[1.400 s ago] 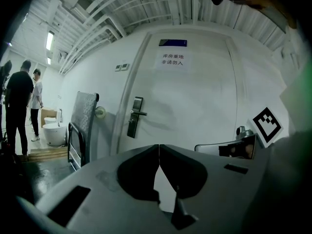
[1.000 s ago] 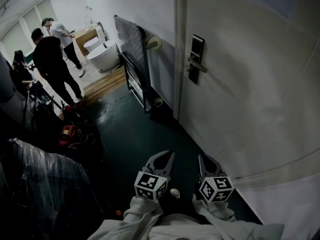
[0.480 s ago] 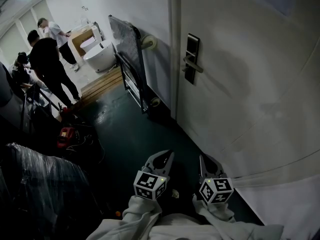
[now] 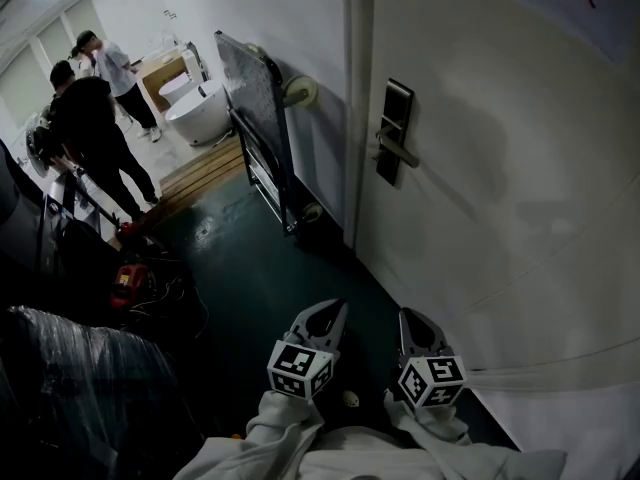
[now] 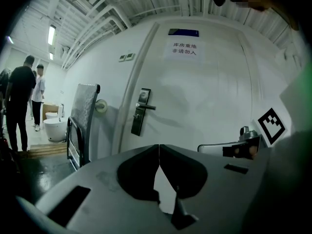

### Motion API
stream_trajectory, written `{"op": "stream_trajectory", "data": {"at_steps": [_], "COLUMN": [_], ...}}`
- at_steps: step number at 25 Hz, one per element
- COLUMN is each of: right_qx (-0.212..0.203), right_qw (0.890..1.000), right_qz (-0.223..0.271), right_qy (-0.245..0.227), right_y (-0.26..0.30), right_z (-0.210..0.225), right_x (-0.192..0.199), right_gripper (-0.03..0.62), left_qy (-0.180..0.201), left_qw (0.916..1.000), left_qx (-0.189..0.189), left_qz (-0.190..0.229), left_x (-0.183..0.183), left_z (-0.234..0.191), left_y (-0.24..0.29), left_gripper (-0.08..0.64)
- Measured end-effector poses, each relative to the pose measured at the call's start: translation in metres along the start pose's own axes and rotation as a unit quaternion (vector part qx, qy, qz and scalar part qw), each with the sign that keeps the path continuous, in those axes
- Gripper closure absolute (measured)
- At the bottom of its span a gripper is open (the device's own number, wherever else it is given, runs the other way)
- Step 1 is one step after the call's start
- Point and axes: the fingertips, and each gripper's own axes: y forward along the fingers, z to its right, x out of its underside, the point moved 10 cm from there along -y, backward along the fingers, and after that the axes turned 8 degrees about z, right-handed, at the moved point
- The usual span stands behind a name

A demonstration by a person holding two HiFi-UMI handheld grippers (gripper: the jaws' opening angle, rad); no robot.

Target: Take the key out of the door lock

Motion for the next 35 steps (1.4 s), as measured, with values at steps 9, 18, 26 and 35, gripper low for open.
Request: {"op": "stream_trajectory", "data": {"at_steps": [9,18,26,35], "right_qx": [0.017,0.034,0.058,0.093], "right_qw": [1.000,0.999,0.998,0.995], "right_qz": [0.005,0.011,0.024,0.030], "right_qy": [-0.001,-0.006,-0.001,0.006], "right_y": [0.072,0.132,0.180,0.217], "right_z": [0.018,0.023,0.031,0.037], "right_x": [-0.023,-0.048,-0.059,-0.062], "right_gripper": [0.540,0.540,0.541,0.540], "left_qy": [-0.001,-0.008,-0.003,-0.010], "left_qw": [0.9997,0.9991,0.9976,0.9940], "left_qx": [0.024,0.041,0.069,0.109], "left_qz": [0.001,0.007,0.009,-0.003], "left_x": [-0.020,-0.044,-0.056,-0.061], "left_z": [-0.049,-0.098,-0.138,-0.168], "left_y": [0.070,0.120,0.167,0.210], "left_gripper": [0.545,0.546,0.546,0.546]}}
